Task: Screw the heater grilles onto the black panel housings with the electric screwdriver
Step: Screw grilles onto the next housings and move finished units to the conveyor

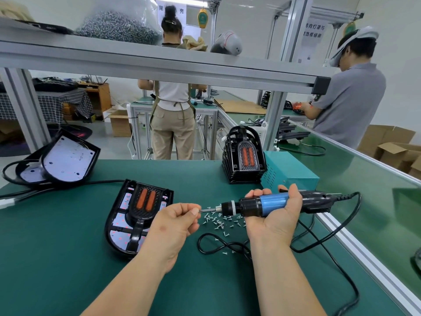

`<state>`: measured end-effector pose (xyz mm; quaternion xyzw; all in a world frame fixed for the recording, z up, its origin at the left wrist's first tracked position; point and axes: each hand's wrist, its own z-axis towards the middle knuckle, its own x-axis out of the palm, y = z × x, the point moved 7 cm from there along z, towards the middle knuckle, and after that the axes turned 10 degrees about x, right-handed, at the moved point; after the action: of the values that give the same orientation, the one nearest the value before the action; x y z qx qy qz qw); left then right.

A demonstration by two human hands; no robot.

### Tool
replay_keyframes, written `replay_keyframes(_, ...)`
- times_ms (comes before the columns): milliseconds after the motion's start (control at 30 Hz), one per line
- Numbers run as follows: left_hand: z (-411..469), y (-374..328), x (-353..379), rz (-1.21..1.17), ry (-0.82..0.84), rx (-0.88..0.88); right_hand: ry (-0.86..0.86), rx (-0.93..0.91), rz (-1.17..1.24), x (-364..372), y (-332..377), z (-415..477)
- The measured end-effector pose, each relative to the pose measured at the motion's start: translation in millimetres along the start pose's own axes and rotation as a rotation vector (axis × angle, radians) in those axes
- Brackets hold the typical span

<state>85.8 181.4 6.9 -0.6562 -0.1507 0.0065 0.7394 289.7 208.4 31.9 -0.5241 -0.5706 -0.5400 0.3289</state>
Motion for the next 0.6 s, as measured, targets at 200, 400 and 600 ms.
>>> replay_keyframes(200, 1.1, 2.7, -1.1, 0.022, 0.035, -0.053, 0.067, -0.021, -0.027, 5.4, 1.8, -1.6)
replay_keyframes(400, -1.3, 4.0, 0.4, -0.025, 0.025, -0.127, 0.120, -0.041, -0.071, 11.4, 1.2, -4.3)
replay_keyframes(600, -2.6, 5.7, 0.1, -0.005, 0.006, -0.128, 0.150, -0.072, -0.105, 16.2, 2.2, -7.1)
